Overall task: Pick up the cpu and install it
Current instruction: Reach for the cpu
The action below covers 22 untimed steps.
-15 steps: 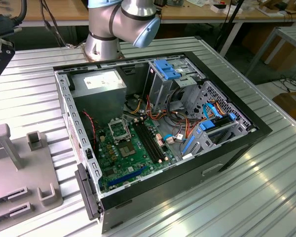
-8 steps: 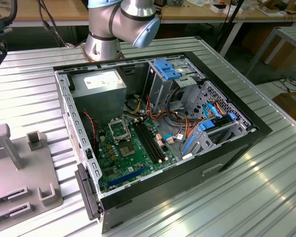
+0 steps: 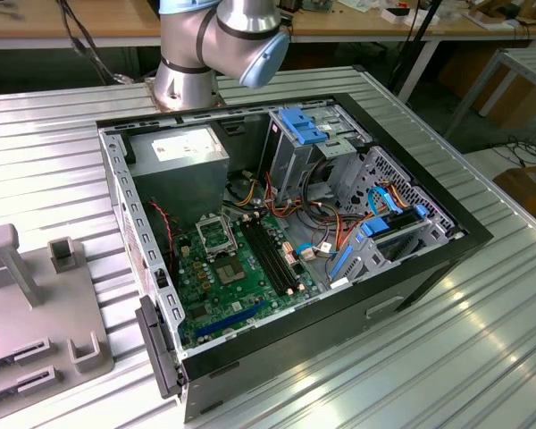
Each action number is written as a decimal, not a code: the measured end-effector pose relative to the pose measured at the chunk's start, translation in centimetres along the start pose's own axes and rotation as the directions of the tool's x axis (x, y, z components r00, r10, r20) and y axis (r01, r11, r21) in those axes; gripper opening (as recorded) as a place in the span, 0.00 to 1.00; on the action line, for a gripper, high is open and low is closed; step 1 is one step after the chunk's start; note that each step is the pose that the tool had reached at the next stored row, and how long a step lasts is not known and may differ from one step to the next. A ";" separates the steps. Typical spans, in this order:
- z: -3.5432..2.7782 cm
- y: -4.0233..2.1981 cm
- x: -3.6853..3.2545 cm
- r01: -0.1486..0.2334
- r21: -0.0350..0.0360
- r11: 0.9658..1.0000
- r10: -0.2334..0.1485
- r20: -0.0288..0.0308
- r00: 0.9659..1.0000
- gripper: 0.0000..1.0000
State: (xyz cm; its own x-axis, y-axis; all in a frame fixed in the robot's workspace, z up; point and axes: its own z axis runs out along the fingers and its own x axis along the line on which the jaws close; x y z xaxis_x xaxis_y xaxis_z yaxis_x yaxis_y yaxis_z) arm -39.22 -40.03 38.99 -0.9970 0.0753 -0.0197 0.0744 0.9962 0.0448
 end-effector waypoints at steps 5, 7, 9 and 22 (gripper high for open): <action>0.03 -0.39 1.56 0.000 0.000 1.000 0.000 -0.001 1.000 0.11; 0.05 -0.44 1.88 0.000 0.000 1.000 0.000 -0.002 1.000 0.11; 0.04 -0.44 1.91 0.000 0.000 1.000 0.000 -0.002 1.000 0.11; 0.01 -0.88 2.80 0.000 0.000 1.000 0.000 -0.002 1.000 0.11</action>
State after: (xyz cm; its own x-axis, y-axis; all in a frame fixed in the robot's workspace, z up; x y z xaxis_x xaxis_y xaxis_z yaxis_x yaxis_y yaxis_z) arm -42.08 -40.69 38.88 -0.9970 0.0753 -0.0176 0.0744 0.9962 0.0447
